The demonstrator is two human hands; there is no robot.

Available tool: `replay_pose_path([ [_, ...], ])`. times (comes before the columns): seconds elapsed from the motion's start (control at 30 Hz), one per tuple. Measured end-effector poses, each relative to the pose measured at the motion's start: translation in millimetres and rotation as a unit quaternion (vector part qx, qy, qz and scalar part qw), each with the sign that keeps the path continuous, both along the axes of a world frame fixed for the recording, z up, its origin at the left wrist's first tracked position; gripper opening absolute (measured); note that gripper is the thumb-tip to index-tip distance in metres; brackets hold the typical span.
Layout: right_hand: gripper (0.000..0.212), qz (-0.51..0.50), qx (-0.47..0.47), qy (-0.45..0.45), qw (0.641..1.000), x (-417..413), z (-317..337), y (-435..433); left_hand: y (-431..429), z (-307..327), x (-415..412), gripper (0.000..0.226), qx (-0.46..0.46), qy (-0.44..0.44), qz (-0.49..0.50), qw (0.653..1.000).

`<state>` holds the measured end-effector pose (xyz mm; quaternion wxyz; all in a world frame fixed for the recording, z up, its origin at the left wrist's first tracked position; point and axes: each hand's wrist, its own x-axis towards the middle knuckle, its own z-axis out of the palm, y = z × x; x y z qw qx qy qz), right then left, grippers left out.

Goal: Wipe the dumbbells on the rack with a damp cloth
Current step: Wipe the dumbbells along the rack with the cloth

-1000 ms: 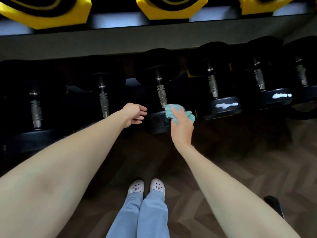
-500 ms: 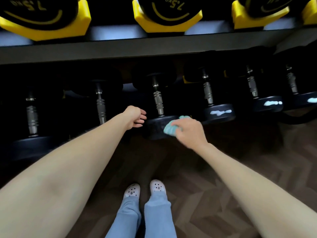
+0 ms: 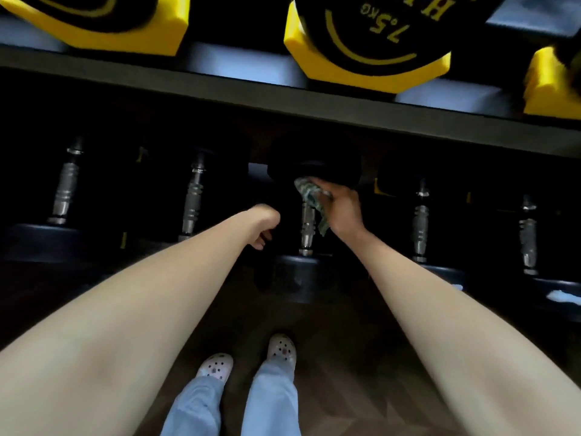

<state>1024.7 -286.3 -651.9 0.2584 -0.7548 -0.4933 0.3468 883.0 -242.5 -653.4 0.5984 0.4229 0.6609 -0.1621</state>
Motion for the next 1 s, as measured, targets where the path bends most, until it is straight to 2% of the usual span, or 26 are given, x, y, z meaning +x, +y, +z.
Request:
replay_pose_path([
  [0.07,0.035,0.061,-0.003,-0.069,0.996,-3,-10,9,-4,-11,-2,0.013,0.017,0.022,0.000,1.000],
  [0.13,0.039,0.123,-0.047,-0.116,0.984,-3,-15,15,-5,-20,-5,0.025,0.023,0.017,0.012,1.000],
  [0.23,0.043,0.172,-0.087,-0.110,0.975,-2,-21,12,-4,-24,-7,0.033,0.027,0.007,0.023,0.999],
  [0.33,0.036,0.203,-0.053,-0.077,0.975,-1,-25,1,-7,-22,-5,0.019,0.055,0.016,0.035,0.998],
  [0.4,0.038,0.212,-0.070,-0.044,0.974,0,-28,-6,-11,-20,-5,0.014,0.071,0.017,0.041,0.996],
  [0.53,0.037,0.167,-0.114,0.056,0.978,-2,-28,-33,-19,-22,-6,0.027,0.103,0.020,0.046,0.993],
  [0.7,0.038,0.097,-0.208,0.176,0.957,1,-18,-49,-27,-18,-3,0.033,0.131,0.060,0.014,0.989],
  [0.83,0.042,0.065,-0.209,0.177,0.960,-1,-16,-47,-28,-20,-5,0.035,0.141,0.073,0.013,0.987],
  [1.0,0.037,0.020,-0.239,0.182,0.954,2,-14,-45,-25,-18,-4,0.024,0.127,0.049,0.032,0.990],
])
